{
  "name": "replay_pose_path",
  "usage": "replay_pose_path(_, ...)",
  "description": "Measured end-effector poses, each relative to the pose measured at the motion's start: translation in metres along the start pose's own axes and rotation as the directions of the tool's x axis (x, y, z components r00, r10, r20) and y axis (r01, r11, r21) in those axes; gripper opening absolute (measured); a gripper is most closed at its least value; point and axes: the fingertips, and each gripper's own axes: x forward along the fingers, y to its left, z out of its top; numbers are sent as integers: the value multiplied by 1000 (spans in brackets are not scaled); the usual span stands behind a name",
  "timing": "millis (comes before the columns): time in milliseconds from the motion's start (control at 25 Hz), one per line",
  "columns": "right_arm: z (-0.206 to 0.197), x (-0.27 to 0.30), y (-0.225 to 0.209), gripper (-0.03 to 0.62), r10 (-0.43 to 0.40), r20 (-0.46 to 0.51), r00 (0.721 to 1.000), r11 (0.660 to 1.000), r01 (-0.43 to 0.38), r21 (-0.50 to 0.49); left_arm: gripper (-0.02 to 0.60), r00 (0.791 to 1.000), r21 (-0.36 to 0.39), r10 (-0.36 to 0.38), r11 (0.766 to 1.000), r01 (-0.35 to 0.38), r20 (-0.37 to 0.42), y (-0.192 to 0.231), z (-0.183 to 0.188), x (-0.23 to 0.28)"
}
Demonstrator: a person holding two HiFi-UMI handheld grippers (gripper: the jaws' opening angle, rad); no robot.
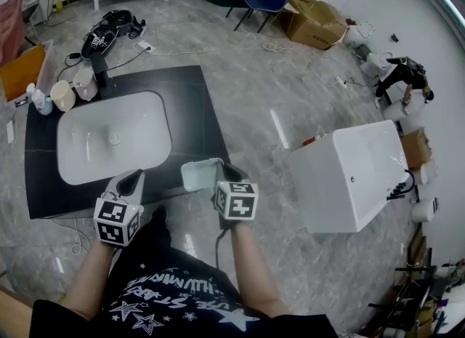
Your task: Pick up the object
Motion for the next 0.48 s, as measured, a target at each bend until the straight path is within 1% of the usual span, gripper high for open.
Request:
replay_pose_path(240,-11,-52,11,11,12,49,999,1000,-11,-9,8,999,-3,43,999,-43,21,-27,-19,-60)
replay_pose_path(480,-35,-88,44,11,62,67,996,998,-60,-25,8,995,-41,95,995,-95,13,-35,-53,-127)
